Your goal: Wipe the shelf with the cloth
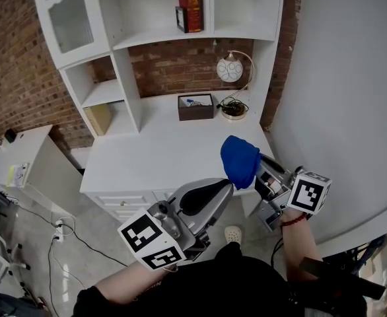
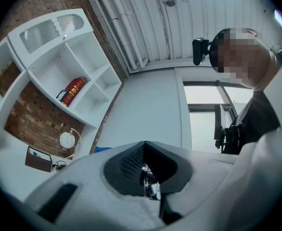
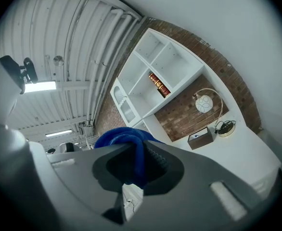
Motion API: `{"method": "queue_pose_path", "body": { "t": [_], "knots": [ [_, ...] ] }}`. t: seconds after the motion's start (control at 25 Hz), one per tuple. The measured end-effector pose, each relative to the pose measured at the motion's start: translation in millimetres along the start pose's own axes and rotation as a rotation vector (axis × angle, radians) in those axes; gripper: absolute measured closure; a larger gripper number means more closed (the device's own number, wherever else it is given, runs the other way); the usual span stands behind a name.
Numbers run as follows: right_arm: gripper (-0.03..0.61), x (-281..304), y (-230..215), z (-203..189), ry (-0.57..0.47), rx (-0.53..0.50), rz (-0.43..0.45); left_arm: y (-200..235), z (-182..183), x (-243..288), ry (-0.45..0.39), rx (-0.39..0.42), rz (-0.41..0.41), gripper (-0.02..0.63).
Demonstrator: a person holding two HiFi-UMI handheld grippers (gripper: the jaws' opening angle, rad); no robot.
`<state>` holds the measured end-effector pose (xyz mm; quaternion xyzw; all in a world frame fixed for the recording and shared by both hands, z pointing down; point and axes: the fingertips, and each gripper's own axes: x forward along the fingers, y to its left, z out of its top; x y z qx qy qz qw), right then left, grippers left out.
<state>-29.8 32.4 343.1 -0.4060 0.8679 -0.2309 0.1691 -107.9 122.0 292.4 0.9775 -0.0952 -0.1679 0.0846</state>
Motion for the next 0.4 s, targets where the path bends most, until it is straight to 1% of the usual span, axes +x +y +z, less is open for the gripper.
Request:
{"method": "queue_pose_path", "body": {
  "t": [0.24, 0.4],
  "knots": [
    [0.545, -1.2, 7.5, -2.9, 0.004, -0.005, 0.003, -4.6, 0.2, -0.9, -0.001, -0.007, -0.016, 0.615],
    [0.545, -9.1, 6.1, -2.0, -0.005, -0.01, -0.002, -12.0, -1.6, 3.2, 0.004, 0.007, -0.034, 0.615]
  ]
}}
